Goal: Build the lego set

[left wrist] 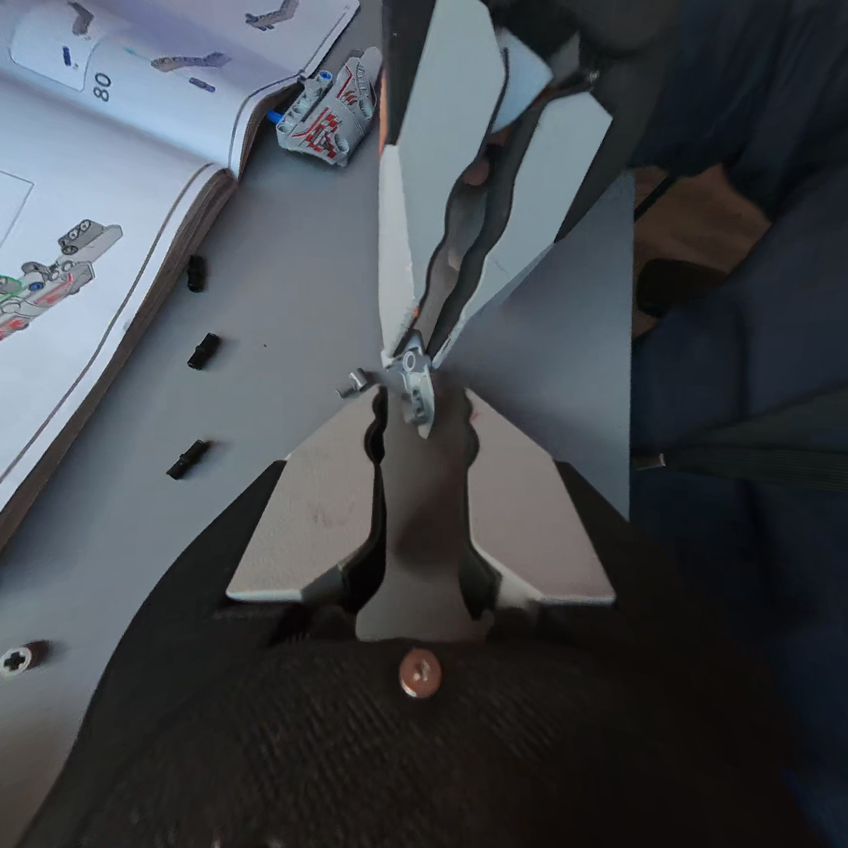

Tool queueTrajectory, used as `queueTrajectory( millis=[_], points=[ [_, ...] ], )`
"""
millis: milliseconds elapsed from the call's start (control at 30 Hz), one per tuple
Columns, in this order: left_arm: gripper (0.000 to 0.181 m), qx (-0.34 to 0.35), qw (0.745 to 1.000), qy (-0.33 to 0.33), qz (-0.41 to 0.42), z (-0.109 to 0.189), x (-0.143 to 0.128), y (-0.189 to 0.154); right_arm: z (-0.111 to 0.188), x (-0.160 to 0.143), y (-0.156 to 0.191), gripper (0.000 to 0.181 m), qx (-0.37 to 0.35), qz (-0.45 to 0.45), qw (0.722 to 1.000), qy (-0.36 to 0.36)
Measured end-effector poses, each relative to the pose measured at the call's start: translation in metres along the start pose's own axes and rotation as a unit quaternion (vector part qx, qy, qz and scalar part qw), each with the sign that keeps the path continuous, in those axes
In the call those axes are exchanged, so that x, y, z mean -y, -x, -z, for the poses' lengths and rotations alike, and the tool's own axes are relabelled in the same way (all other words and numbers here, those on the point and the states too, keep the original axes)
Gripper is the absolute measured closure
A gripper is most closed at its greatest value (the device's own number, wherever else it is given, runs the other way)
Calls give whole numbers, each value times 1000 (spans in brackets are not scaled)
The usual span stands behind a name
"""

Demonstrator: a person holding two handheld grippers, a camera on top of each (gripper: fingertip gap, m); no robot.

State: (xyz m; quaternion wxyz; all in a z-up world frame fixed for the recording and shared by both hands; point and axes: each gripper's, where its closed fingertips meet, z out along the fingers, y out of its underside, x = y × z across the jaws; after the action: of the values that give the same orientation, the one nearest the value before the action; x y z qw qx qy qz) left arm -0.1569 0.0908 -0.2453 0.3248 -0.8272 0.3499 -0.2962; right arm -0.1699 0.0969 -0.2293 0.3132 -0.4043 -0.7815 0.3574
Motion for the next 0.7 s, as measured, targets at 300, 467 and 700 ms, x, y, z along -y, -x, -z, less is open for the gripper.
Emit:
queueTrajectory(
  millis=[300, 467, 700],
  points=[
    [177, 58, 997, 26, -53, 11, -19, 7, -11, -4, -1, 165, 18, -87, 996, 11],
    [176, 71, 996, 37, -45, 17, -26, 16, -12, -26, -16, 149, -61, -114, 989, 75],
    [167, 77, 993, 38, -75, 16, -24, 17, -20, -27, -14, 174, -70, -114, 986, 96]
  ],
)
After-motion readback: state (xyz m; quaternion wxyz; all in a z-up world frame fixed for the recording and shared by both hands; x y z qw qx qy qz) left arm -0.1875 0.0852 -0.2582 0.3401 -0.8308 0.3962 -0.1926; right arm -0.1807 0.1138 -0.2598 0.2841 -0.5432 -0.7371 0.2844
